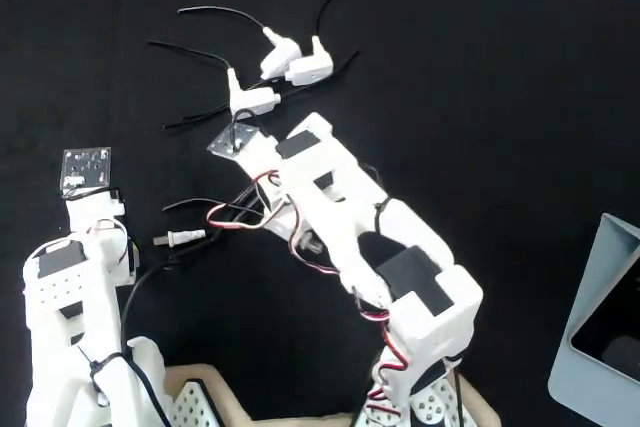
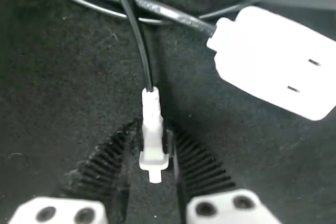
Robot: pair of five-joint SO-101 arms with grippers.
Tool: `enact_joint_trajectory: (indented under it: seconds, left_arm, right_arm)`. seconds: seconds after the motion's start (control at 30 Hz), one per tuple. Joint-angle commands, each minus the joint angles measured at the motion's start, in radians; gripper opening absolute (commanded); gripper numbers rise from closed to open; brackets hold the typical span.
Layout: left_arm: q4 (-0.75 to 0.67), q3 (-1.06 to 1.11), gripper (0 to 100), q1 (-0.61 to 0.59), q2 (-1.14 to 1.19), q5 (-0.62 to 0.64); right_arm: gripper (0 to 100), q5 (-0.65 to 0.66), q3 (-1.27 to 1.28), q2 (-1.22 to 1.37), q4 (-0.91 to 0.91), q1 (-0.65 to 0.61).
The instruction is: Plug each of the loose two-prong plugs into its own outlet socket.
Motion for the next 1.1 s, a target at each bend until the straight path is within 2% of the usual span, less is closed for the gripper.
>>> enact_joint_trajectory:
  seconds: [0.0,0.53,0.67,0.83,1.07]
  left_arm:
    - [-0.017,-0.007,12,0.004,-0.017,-0.009]
    - [-0.017,-0.005,12,0.004,-0.017,-0.009]
    - [-0.017,-0.005,12,0.004,-0.017,-0.009]
    - [-0.017,-0.005,12,0.004,-0.017,-0.009]
    - [-0.017,-0.005,12,0.004,-0.017,-0.009]
  right_arm:
    - [2.3,0.008,0.001,-0.036,0.041,-0.005]
    - [2.3,0.052,-0.016,0.076,0.133,-0.005]
    - [2.5,0.049,-0.085,0.093,0.213,-0.005]
    - [7.8,0.049,-0.148,0.094,0.318,-0.005]
    - [4.0,0.054,-0.147,0.096,0.318,-0.005]
